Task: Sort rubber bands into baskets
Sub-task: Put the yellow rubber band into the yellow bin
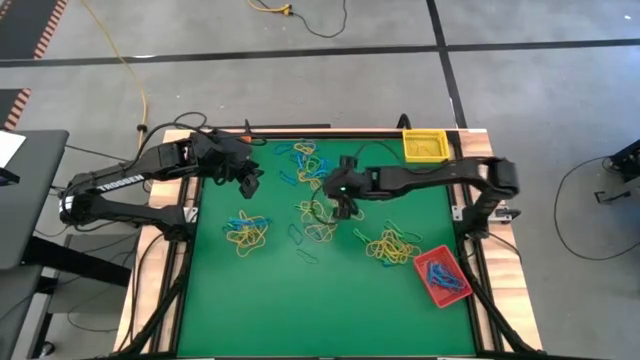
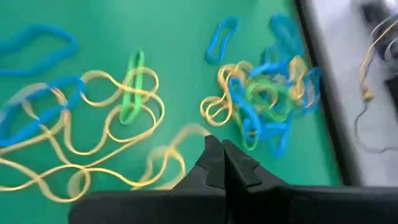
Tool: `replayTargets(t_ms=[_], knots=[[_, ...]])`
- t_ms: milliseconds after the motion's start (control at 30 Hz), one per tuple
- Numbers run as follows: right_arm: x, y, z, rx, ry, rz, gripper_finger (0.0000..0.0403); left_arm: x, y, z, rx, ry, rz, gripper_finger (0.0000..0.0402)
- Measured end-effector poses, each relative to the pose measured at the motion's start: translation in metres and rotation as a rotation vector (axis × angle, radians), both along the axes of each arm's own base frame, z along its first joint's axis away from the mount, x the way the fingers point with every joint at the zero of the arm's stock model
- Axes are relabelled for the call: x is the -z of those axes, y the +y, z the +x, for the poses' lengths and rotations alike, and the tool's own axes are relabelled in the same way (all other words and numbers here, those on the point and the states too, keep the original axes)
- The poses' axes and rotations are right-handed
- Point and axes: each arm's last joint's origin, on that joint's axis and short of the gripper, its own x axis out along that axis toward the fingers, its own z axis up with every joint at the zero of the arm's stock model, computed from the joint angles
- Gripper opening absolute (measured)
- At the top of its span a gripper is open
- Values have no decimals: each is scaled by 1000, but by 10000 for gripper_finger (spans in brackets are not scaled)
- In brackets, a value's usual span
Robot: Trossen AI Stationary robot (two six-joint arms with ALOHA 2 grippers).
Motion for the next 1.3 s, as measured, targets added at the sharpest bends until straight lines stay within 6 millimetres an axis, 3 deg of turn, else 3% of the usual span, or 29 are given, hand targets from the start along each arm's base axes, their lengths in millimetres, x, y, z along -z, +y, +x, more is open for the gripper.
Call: replayTargets(t_ms=[133, 333, 600, 900, 1300], knots=[[-41, 13, -16, -2, -128, -50, 12, 0, 0, 0, -1, 0, 0, 124], [-84, 32, -42, -2, -254, -127, 12, 0, 0, 0, 0, 0, 0, 124], [-115, 43, -63, -24, -388, -132, 11, 0, 0, 0, 0, 0, 0, 124], [-115, 34, -76, 89, -294, -220, 11, 0, 0, 0, 0, 0, 0, 124], [-93, -14, -99, 354, -55, -191, 11, 0, 0, 0, 0, 0, 0, 124]])
